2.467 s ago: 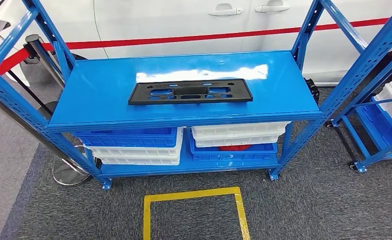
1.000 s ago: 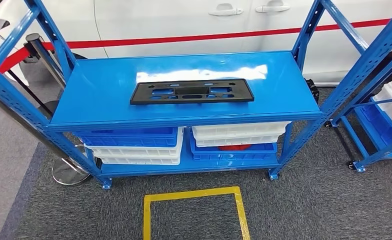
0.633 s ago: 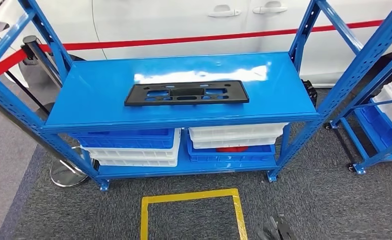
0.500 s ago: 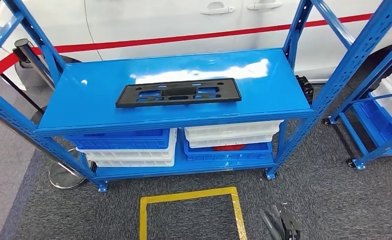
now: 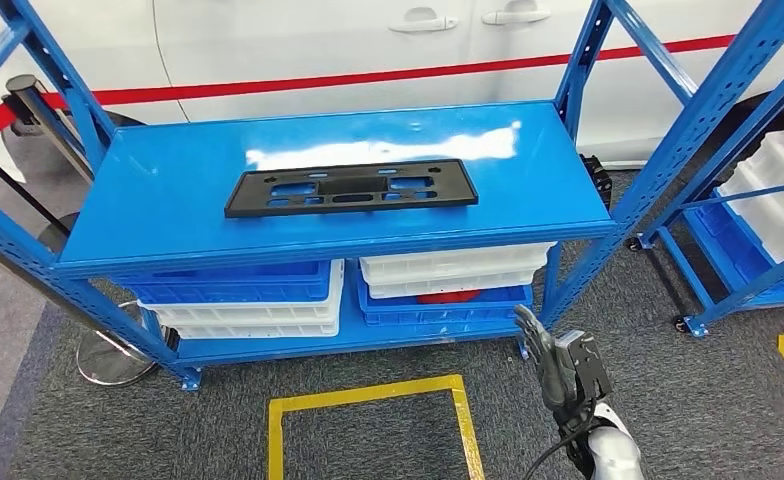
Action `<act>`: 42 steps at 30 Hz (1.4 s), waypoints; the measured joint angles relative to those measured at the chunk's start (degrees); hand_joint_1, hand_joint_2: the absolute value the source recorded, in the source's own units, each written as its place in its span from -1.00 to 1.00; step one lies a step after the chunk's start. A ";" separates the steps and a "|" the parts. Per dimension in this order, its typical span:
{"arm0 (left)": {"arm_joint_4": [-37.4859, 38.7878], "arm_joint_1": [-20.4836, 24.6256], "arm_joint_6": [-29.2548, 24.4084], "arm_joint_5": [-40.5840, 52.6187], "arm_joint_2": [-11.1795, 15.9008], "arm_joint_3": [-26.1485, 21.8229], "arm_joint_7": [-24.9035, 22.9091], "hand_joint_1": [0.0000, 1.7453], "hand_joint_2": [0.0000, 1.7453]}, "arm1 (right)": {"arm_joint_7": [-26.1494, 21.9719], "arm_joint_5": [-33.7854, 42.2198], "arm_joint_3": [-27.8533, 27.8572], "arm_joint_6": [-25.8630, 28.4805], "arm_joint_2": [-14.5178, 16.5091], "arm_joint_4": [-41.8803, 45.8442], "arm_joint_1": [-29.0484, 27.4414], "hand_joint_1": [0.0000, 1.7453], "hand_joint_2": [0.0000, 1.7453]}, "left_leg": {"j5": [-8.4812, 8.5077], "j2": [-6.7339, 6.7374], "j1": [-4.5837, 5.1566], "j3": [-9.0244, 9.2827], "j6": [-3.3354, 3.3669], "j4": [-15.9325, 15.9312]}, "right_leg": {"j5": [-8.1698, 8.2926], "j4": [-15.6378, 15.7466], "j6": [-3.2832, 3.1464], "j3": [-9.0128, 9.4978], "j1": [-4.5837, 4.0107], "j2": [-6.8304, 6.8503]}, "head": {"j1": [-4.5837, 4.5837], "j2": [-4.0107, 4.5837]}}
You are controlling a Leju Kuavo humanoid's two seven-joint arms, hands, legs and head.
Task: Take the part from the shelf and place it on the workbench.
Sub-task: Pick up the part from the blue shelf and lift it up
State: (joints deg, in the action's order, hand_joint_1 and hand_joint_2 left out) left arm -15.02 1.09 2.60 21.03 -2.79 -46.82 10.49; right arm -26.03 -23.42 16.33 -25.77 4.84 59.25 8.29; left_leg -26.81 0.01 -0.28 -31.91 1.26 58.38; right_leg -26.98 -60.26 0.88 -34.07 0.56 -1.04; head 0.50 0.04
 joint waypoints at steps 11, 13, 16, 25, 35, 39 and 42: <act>0.56 0.63 -0.16 0.63 -1.31 -4.38 0.14 -1.00 -1.00 | -5.20 10.34 -10.96 -5.15 0.07 20.69 1.62 -1.00 -1.00 | -0.62 0.26 0.23 0.63 -0.17 -0.34 | 0.79 0.50 -0.18 0.16 -0.23 1.27 | -0.08 0.00; 0.68 0.81 -0.21 0.67 -1.48 -5.22 0.20 -1.00 -1.00 | -6.09 12.08 -12.85 -6.08 0.08 24.28 2.00 -1.00 -1.00 | -1.12 0.36 0.31 0.79 -0.80 -0.52 | 0.16 1.58 -0.84 0.68 -0.49 1.25 | -0.06 0.00; 0.78 1.04 -0.29 0.75 -1.65 -6.46 0.33 -1.00 -1.00 | -7.41 14.66 -15.83 -7.38 0.10 29.47 2.66 -1.00 -1.00 | -2.28 0.46 0.20 0.45 -1.70 1.71 | -0.34 2.50 -1.92 2.24 -0.14 1.01 | 0.13 0.00; 1.46 0.80 -0.58 0.84 -2.35 -10.53 0.70 -1.00 -1.00 | -11.49 22.93 -25.13 -11.44 0.10 42.83 4.31 -1.00 -1.00 | 5.20 0.23 -0.59 -8.18 -2.31 5.63 | -6.47 2.91 -1.70 9.68 -0.24 0.36 | 0.34 0.00; 1.66 1.40 -1.39 2.73 -2.52 -12.47 1.76 -1.00 -1.00 | -13.96 27.17 -29.99 -12.49 -0.54 51.50 3.48 -1.00 -1.00 | 0.18 0.09 0.14 1.60 0.68 -1.62 | -7.52 -14.12 0.83 -3.13 0.33 0.51 | 0.14 -0.01; 1.69 1.32 -1.93 3.32 -2.57 -12.55 1.67 -1.00 -1.00 | -14.20 27.25 -30.21 -12.31 -0.86 52.36 2.94 -1.00 -1.00 | -3.35 -0.28 0.11 6.39 0.36 -1.96 | -5.21 -7.35 0.31 -6.97 0.07 0.71 | 0.07 0.00; 1.82 1.40 -2.26 3.56 -2.69 -12.55 1.48 -1.00 -1.00 | -14.25 27.12 -30.29 -12.24 -1.09 52.62 2.51 -1.00 -1.00 | -5.99 -0.45 0.42 8.36 -0.36 -1.70 | 5.71 -0.10 -0.72 -7.20 -0.59 0.97 | 0.03 0.00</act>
State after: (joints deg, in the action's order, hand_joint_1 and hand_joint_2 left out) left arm -13.19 2.50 0.34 24.59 -5.48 -59.37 11.97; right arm -40.28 3.70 -13.97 -38.01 3.75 111.88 10.80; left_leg -32.80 -0.44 0.13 -23.54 0.91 56.68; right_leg -21.27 -60.36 0.16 -41.27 -0.03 -0.06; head 0.54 0.04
